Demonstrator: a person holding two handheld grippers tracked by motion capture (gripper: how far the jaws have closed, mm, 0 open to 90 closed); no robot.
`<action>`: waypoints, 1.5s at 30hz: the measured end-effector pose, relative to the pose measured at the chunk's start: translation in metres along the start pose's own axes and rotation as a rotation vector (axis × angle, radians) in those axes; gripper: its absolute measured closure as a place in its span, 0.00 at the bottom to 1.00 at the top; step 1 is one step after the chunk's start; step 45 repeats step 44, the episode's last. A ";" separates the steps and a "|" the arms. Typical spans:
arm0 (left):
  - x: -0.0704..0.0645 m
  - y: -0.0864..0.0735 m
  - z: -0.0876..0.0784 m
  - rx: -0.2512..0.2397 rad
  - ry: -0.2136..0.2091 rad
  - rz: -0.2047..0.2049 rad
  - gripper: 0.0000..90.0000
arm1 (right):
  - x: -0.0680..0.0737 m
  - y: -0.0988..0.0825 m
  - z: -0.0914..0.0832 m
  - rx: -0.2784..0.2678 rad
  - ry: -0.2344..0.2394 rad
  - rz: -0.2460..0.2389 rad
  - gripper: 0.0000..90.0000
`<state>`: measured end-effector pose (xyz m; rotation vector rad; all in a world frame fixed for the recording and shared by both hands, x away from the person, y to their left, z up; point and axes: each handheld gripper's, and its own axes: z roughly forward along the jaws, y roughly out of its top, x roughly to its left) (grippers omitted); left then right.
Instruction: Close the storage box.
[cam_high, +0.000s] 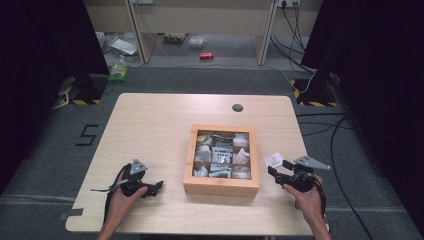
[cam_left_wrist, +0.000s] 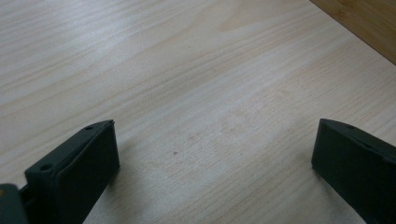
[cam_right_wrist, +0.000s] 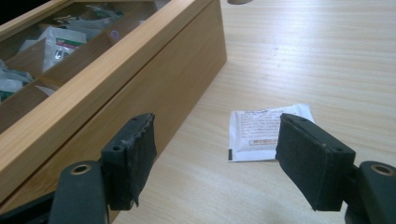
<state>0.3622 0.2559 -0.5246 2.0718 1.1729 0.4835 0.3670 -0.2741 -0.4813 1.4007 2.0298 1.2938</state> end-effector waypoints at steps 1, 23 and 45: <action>0.000 0.000 0.000 -0.001 -0.001 0.000 0.00 | -0.001 0.000 0.000 0.002 -0.004 0.004 0.32; 0.000 0.000 0.000 -0.001 -0.001 -0.001 0.00 | -0.036 -0.014 -0.004 0.086 -0.128 0.044 0.29; 0.000 0.000 0.000 -0.001 -0.001 -0.002 0.00 | -0.059 -0.026 -0.003 0.121 -0.193 0.060 0.25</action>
